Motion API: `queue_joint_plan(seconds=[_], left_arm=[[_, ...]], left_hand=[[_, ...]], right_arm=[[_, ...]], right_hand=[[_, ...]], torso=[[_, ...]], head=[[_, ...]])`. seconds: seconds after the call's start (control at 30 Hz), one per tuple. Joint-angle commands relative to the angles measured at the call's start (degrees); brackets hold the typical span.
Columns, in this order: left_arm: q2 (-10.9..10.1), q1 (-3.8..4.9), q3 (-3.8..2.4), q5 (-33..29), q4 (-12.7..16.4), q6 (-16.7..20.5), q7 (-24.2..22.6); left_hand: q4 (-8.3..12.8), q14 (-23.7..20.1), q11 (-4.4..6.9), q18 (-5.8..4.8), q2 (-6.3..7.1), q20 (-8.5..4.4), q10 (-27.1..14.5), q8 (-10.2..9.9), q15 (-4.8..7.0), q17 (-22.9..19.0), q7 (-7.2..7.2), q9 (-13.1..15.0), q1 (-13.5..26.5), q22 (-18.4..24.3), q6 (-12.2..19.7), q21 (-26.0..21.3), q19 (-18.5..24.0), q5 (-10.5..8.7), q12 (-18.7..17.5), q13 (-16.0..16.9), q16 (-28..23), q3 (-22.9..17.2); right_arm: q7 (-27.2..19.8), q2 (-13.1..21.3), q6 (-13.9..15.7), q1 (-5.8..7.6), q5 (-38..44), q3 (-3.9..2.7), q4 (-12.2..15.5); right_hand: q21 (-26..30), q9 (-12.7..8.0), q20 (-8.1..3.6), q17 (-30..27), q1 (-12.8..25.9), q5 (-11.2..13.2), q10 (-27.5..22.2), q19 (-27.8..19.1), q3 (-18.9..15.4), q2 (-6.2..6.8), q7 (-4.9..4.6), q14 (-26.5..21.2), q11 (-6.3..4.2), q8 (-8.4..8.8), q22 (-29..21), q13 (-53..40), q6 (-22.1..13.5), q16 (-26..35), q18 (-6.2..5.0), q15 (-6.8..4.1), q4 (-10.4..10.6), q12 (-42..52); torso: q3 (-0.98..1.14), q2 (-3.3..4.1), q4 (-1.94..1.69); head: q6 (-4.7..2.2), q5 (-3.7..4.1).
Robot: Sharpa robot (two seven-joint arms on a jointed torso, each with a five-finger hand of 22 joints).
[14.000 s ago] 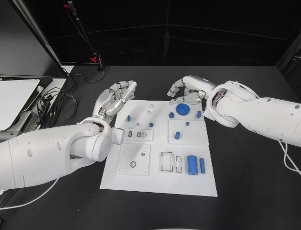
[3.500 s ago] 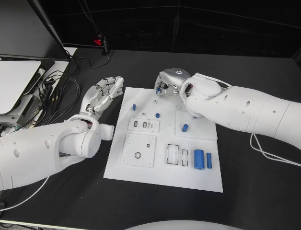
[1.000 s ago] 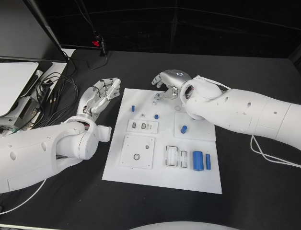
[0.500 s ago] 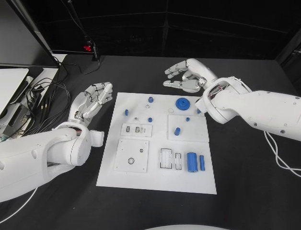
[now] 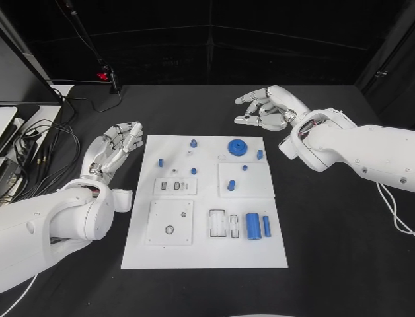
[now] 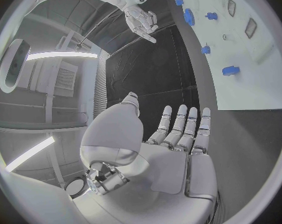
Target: Assemble the parts on the task board
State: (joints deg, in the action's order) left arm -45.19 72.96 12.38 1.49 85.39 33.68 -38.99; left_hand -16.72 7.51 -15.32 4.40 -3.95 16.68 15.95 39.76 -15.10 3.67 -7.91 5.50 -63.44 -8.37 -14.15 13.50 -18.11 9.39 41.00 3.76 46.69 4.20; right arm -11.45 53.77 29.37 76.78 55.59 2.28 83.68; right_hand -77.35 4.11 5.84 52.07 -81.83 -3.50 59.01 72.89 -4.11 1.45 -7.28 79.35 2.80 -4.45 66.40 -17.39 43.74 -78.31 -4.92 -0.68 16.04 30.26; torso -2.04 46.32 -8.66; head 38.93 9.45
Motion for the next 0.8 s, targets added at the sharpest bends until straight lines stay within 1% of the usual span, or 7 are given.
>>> queue_joint_plan(seconds=[0.03,0.17,0.27,0.43,0.5,0.57,0.8], left_arm=[[0.12,0.06,0.01,0.38,0.05,-0.87,-14.95],[0.05,0.06,0.11,0.38,0.16,-0.95,-14.86],[-0.01,0.06,0.14,0.38,0.22,-0.95,-14.84],[-0.09,0.06,0.18,0.38,0.28,-0.92,-14.81],[-0.11,0.06,0.18,0.38,0.29,-0.93,-14.81],[-0.12,0.06,0.18,0.38,0.27,-0.92,-14.80],[-0.20,0.06,0.19,0.38,0.26,-0.94,-14.77]], left_hand=[[0.10,-0.14,-0.01,0.36,-0.19,0.01,0.19,0.23,-0.24,0.06,-9.19,-0.11,-0.35,-0.07,-0.25,0.20,0.13,0.38,0.23,-0.01,0.34,0.36],[0.10,-0.14,-0.01,0.36,-0.20,0.01,0.19,0.23,-0.24,0.06,-9.19,-0.11,-0.37,-0.06,-0.25,0.19,0.15,0.39,0.23,-0.01,0.35,0.36],[0.10,-0.14,-0.01,0.36,-0.21,0.01,0.20,0.24,-0.24,0.06,-9.19,-0.12,-0.38,-0.07,-0.26,0.20,0.14,0.41,0.23,-0.01,0.35,0.37],[0.10,-0.14,-0.01,0.35,-0.23,0.01,0.21,0.24,-0.24,0.06,-9.19,-0.14,-0.44,-0.09,-0.26,0.24,0.11,0.45,0.25,-0.01,0.35,0.39],[0.10,-0.14,-0.01,0.35,-0.23,0.01,0.21,0.24,-0.24,0.06,-9.19,-0.14,-0.44,-0.09,-0.26,0.24,0.11,0.45,0.25,-0.01,0.35,0.39],[0.10,-0.13,-0.01,0.34,-0.28,0.01,0.23,0.26,-0.24,0.06,-9.18,-0.17,-0.54,-0.07,-0.28,0.22,0.16,0.52,0.27,-0.01,0.37,0.43],[0.10,-0.13,-0.01,0.34,-0.28,0.01,0.23,0.26,-0.24,0.06,-9.18,-0.17,-0.54,-0.07,-0.28,0.22,0.16,0.52,0.27,-0.01,0.37,0.43]], right_arm=[[-0.30,-0.26,-2.40,-0.04,0.68,-0.02,-1.02],[0.84,-1.07,-2.71,-0.20,3.88,-0.01,-2.56],[1.72,-1.63,-2.70,-0.35,6.50,-0.01,-3.44],[4.01,-2.72,-2.92,-0.64,12.79,-0.01,-5.01],[5.63,-3.10,-3.46,-0.82,16.06,-0.01,-5.51],[6.85,-3.31,-4.16,-0.93,18.10,-0.01,-5.79],[10.16,-3.73,-6.65,-1.26,22.74,-0.01,-6.18]], right_hand=[[2.51,0.24,-0.96,8.92,1.72,-0.41,-1.08,-4.76,-1.03,-0.63,1.96,-0.62,-0.60,-1.23,-2.76,-36.69,-1.00,-4.29,-1.02,-0.34,-0.85,39.95],[3.19,0.58,-0.59,33.88,5.14,-3.16,19.15,-7.20,-2.29,0.20,1.77,8.63,-1.00,-3.89,-2.70,-64.28,-0.99,-11.10,-1.50,-0.27,-0.01,57.66],[0.62,1.03,-0.01,37.93,6.66,-4.86,30.88,-5.49,-2.29,0.85,1.40,10.65,-0.58,-6.48,1.26,-72.54,-0.71,-11.69,-0.90,0.47,0.22,59.74],[-4.89,2.23,0.66,37.93,7.47,-9.33,30.99,2.17,-0.56,2.95,0.31,10.65,-0.11,-11.41,9.63,-72.61,-0.07,-11.69,0.81,1.06,0.52,59.74],[-8.52,3.20,1.76,37.93,8.43,-12.63,30.99,8.92,1.27,5.12,-1.47,10.65,1.64,-14.37,15.71,-72.61,-1.01,-11.69,2.59,2.21,0.76,59.74],[-10.22,3.74,2.30,37.93,8.65,-14.43,30.99,12.24,1.69,6.42,-1.97,10.65,2.44,-15.91,18.80,-72.61,-1.66,-11.69,3.45,2.82,0.76,59.74],[-12.65,5.57,3.79,37.93,8.15,-17.54,30.99,17.11,2.52,8.53,-3.22,10.65,3.83,-20.87,23.60,-72.61,-3.25,-11.69,4.92,4.09,0.77,59.74]], torso=[[0.07,0.00,-0.05],[0.01,-0.09,0.05],[-0.01,0.01,-0.11],[-0.03,-0.02,-0.09],[-0.03,-0.02,-0.04],[-0.01,0.00,-0.03],[-0.02,-0.05,0.02]], head=[[-0.15,0.37],[-0.17,0.08],[-0.22,0.14],[-0.18,-0.06],[-0.18,-0.17],[-0.14,-0.26],[0.13,-0.44]])
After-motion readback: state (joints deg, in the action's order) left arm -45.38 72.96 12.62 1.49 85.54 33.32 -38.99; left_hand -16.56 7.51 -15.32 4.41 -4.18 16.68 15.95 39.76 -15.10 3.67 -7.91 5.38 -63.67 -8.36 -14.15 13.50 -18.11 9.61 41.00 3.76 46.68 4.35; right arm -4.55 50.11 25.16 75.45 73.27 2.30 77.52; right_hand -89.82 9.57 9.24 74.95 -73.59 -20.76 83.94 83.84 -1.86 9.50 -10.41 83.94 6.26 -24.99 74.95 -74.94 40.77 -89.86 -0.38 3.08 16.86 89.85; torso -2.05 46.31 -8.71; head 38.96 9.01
